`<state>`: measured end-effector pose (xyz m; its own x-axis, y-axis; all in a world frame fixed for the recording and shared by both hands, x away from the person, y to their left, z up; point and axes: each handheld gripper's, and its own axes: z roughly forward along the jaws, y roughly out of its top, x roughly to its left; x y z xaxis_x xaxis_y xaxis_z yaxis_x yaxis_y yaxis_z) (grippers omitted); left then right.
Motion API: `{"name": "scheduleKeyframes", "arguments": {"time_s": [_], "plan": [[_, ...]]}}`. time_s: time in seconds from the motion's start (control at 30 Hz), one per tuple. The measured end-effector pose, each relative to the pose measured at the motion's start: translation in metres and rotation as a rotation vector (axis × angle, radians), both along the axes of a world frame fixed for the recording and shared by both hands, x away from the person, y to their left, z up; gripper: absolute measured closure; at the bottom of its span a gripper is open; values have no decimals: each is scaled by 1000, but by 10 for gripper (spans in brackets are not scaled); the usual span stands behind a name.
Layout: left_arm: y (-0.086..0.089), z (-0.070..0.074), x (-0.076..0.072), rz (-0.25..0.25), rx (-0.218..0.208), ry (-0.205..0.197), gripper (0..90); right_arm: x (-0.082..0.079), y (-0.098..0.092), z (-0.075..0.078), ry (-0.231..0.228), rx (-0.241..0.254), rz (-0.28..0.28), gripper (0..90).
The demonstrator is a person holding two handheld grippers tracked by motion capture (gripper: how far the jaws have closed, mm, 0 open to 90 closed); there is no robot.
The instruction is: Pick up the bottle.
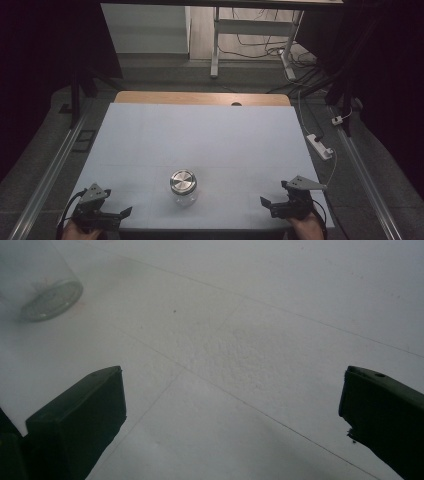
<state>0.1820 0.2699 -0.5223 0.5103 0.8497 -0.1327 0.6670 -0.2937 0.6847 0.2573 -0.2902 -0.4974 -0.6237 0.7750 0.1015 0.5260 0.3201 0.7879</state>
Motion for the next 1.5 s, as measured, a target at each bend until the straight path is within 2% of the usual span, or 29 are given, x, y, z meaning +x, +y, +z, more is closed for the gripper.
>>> {"name": "scheduleKeyframes", "arguments": {"time_s": [0.2,0.3,0.43,0.7,0.9,1.0,1.1,1.23,1.3,1.5], "plan": [[-1,0,0,-15,3,-3,19,-1,-3,1,10,13,-8,0],[-3,0,0,-24,18,4,10,-1,-4,1,12,23,-11,0],[-5,0,0,-48,23,7,0,-1,-3,1,14,24,5,0],[-3,-1,1,-40,11,20,0,0,-4,0,21,32,13,0],[-3,-1,2,-35,13,28,0,-1,-1,0,11,3,32,0],[-2,-1,2,-35,9,30,0,-2,0,0,11,-2,35,0],[-2,1,3,-44,-36,38,0,-2,0,0,11,0,36,0],[-3,4,2,-47,-20,12,0,-2,0,0,12,2,37,0],[-5,6,2,-55,-29,3,0,-2,1,0,12,0,42,0],[-16,8,5,-119,-10,-33,0,-2,1,0,11,2,57,0]]}}
